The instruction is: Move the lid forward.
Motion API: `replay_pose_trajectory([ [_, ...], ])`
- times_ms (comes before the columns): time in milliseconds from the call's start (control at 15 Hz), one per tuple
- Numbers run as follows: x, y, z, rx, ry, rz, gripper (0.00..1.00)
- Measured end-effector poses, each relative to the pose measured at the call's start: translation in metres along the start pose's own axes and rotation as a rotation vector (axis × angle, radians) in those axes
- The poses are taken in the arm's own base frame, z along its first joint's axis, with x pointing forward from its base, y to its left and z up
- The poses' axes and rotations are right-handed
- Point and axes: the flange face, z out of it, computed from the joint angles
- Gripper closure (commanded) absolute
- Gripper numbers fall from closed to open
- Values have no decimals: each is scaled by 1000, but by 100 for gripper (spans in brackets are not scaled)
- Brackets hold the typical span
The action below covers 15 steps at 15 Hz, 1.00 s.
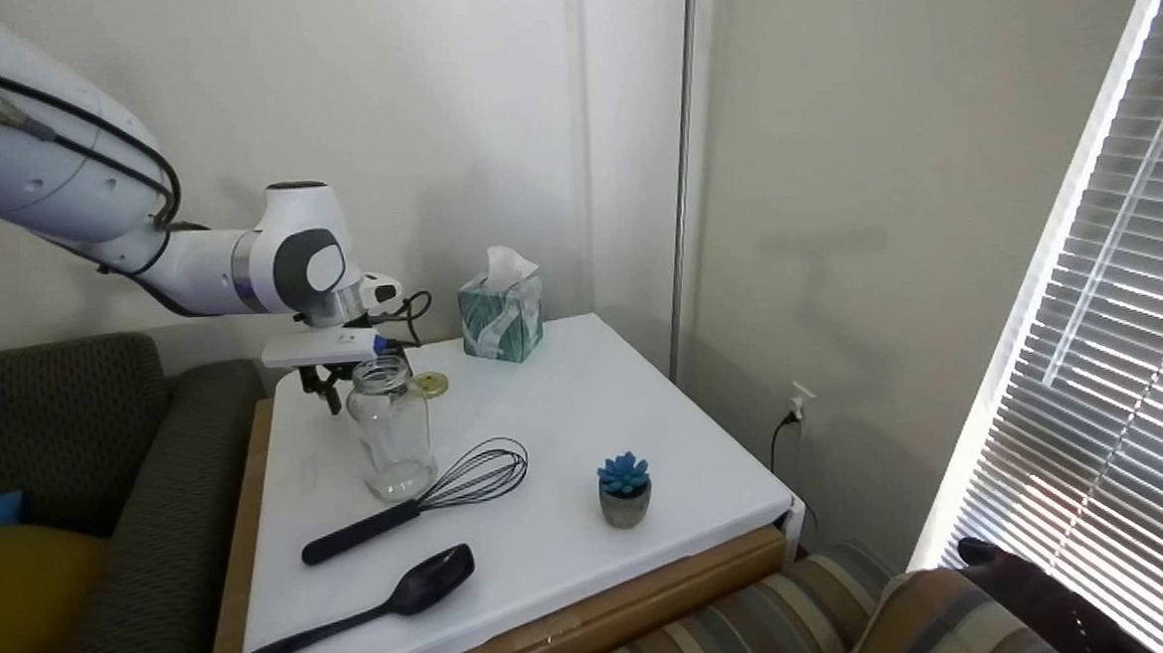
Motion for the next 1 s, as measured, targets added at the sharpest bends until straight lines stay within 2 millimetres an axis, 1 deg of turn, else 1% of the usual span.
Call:
replay_pose_trajectory([
  [200, 0, -1, 0, 0, 0, -1, 0],
  [333, 1, 2, -2, -6, 4, 1, 0],
  [733, 8, 28, -16, -62, 35, 23, 0],
  [800, 8, 30, -17, -64, 38, 25, 0],
  [1000, 9, 27, -17, -63, 37, 22, 0],
])
